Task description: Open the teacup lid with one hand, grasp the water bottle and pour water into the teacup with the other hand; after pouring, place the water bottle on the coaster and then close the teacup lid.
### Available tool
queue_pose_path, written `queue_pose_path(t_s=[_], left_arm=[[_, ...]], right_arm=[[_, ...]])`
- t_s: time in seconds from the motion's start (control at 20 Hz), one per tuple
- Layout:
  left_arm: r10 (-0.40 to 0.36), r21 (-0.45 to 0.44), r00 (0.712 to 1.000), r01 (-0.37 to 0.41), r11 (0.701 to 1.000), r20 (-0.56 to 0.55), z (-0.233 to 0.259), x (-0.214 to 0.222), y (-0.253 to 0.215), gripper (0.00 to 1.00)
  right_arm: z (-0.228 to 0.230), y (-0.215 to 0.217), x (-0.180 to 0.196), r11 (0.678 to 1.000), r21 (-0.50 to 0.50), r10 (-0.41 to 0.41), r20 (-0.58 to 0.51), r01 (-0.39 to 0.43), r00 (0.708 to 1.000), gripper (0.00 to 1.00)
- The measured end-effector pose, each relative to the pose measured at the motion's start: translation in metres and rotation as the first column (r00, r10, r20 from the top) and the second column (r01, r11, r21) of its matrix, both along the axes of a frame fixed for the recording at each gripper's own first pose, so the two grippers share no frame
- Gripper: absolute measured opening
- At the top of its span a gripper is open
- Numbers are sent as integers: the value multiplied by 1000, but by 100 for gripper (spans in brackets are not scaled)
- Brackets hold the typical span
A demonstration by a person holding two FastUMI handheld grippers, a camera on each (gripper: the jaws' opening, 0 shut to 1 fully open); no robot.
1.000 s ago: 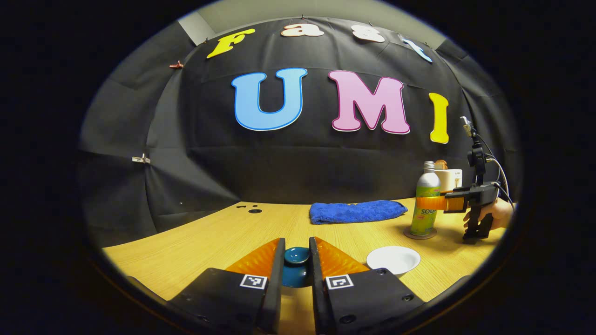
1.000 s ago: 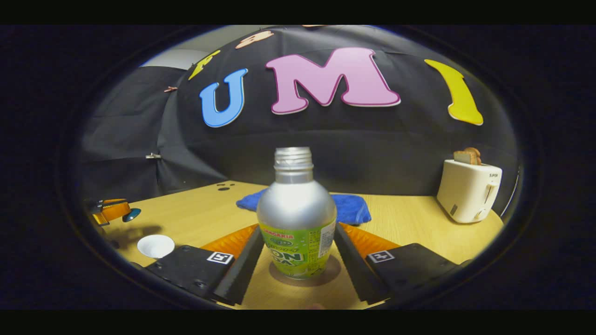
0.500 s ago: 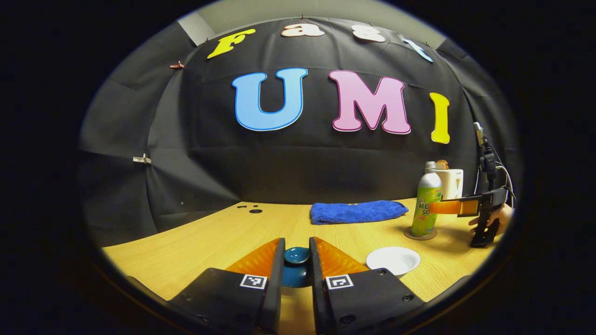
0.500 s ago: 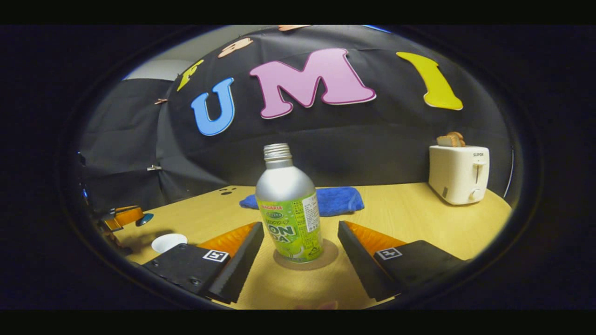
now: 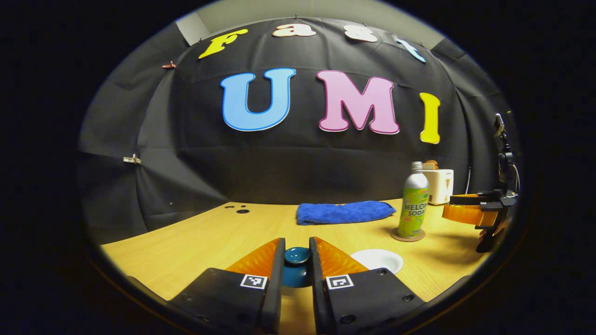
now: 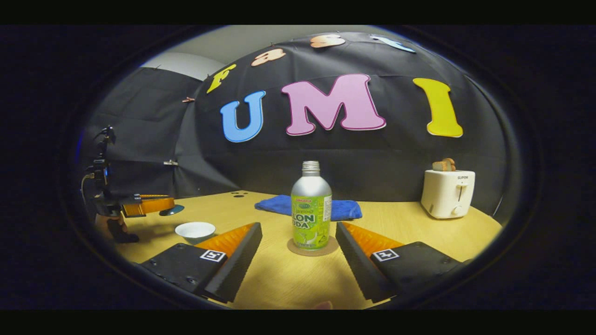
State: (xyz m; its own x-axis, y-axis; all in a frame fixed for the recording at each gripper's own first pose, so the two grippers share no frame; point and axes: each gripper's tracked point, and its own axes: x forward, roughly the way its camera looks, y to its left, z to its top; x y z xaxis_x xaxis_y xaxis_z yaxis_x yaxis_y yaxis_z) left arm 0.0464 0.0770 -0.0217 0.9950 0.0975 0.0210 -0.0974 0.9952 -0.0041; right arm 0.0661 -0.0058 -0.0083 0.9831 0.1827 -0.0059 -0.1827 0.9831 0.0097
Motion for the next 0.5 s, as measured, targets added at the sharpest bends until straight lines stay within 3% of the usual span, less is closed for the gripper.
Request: queue_pose_path(t_s=[0.25,0.5], left_arm=[[-150,5,989,150,989,4,2,10,-48,32],[-197,7,980,197,980,-8,-1,18,-66,31]], right_arm=[[1,-14,-20,999,-3,-51,3,51,999,98],[1,-17,-24,998,-2,-60,3,60,998,98]])
